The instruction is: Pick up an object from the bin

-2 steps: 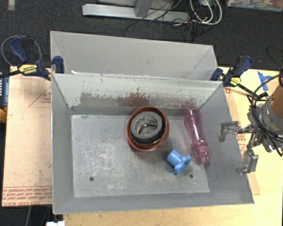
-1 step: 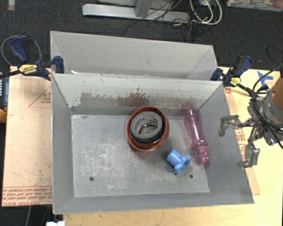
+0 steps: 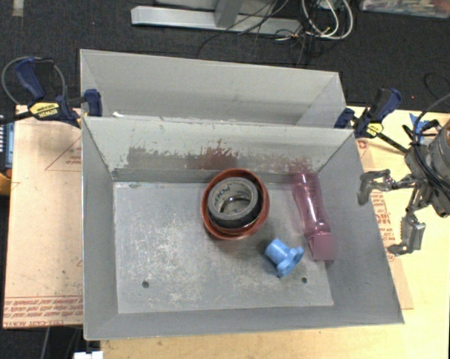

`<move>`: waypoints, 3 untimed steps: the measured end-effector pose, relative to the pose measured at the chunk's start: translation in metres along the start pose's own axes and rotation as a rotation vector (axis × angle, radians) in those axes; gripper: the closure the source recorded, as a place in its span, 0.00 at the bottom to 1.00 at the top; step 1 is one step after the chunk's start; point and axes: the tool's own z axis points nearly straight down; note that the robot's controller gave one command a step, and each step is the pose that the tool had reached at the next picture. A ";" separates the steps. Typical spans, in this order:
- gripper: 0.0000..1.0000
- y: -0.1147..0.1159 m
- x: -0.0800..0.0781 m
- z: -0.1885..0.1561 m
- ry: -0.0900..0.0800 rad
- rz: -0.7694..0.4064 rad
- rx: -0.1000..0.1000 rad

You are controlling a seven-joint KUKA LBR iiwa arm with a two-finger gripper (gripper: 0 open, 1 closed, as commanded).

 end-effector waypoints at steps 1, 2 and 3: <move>0.00 -0.001 0.006 0.006 0.001 0.016 -0.003; 1.00 0.000 0.013 -0.008 -0.004 -0.238 0.000; 1.00 0.000 0.013 -0.008 -0.004 -0.238 0.000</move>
Offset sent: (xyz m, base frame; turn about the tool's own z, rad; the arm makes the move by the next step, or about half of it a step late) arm -0.0138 -0.0047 0.0075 -0.2423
